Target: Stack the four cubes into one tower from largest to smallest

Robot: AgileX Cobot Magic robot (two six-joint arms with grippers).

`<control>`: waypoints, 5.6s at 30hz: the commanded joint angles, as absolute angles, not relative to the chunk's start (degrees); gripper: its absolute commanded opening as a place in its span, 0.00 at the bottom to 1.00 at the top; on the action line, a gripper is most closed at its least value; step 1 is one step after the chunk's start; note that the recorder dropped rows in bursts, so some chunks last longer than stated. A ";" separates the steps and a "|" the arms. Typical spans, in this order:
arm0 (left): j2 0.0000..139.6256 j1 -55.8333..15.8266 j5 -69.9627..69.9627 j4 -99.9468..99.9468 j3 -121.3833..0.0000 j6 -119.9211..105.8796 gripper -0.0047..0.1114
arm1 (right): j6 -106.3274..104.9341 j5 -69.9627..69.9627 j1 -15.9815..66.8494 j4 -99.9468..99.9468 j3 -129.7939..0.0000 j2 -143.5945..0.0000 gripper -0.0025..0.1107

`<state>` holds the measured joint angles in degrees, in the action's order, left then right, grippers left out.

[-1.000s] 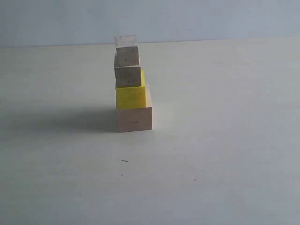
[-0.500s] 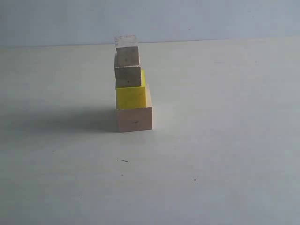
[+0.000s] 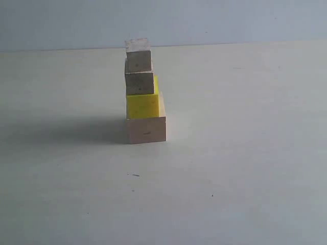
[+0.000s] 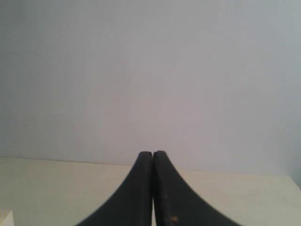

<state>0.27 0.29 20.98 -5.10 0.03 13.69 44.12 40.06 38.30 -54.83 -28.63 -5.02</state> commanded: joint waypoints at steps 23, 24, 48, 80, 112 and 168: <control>0.00 -0.13 21.03 -5.14 0.00 13.74 0.04 | 46.60 31.48 2.31 -36.91 -28.40 0.00 0.02; 0.00 -0.13 21.03 -5.14 0.00 13.74 0.04 | 44.63 29.87 2.31 -34.36 -28.40 0.00 0.02; 0.00 -0.13 21.03 -5.26 0.00 13.66 0.04 | 18.38 12.56 0.50 -12.06 -3.78 0.00 0.02; 0.00 -0.13 21.03 -5.26 0.00 13.66 0.04 | -4.82 12.54 -1.63 9.25 0.00 0.00 0.02; 0.00 -0.13 21.03 -5.26 0.00 13.66 0.04 | 3.19 19.56 -1.63 0.46 0.00 0.00 0.02; 0.00 -0.13 21.03 -5.26 0.00 13.66 0.04 | 3.06 19.56 -1.63 0.46 0.00 0.00 0.02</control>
